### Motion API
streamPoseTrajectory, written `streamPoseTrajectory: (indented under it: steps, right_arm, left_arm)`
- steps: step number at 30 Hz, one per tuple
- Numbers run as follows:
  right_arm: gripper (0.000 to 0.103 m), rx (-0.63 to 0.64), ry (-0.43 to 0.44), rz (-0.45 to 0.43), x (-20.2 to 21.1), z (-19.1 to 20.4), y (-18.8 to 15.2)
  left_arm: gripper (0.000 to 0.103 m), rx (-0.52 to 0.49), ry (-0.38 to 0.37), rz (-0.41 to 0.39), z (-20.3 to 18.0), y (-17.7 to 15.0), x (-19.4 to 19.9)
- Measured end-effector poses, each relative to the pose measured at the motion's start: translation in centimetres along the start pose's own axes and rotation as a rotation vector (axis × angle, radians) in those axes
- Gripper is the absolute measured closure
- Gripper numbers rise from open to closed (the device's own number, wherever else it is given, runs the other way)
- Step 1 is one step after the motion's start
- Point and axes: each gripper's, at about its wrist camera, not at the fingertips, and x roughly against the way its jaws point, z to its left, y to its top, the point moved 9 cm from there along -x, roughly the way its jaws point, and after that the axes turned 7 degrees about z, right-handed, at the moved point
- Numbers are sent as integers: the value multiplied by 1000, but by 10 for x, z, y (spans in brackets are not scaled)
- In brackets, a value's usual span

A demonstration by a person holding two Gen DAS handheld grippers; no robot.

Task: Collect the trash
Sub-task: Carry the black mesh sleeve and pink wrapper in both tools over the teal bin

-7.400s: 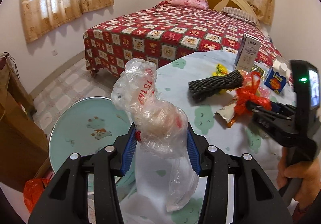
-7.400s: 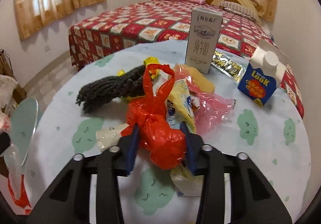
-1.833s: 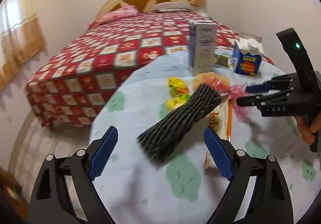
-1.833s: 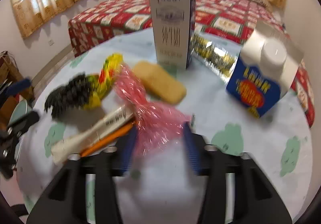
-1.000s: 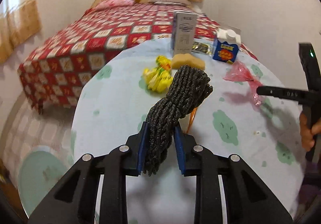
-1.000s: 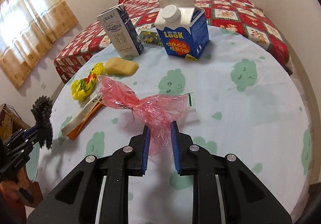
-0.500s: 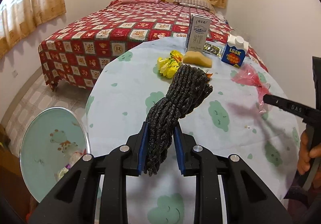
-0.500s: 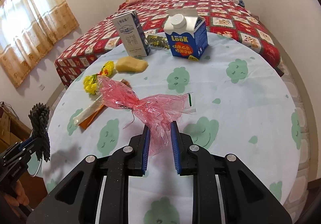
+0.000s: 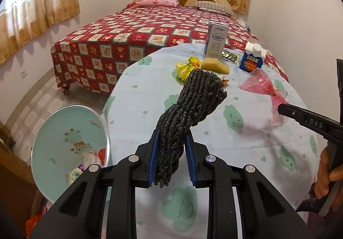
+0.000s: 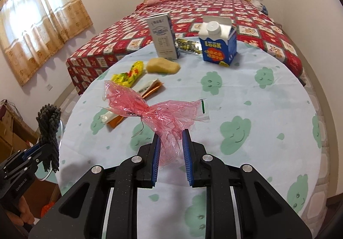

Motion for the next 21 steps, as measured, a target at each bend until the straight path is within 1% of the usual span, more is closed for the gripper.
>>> streamPoseTrajectory:
  steps: [6,9,21]
  right_arm:
    - [82,23,6,9,-3,18,-5]
    - [82,36,3,10,-3,27,-7]
    - [82,63,-9,22,-8,52,-11]
  left_arm:
    - [79,34,30,2,8,-6,6]
    - [79,33,42,-9,9,-7,10]
    - [79,61,31,-30,22,-9,14]
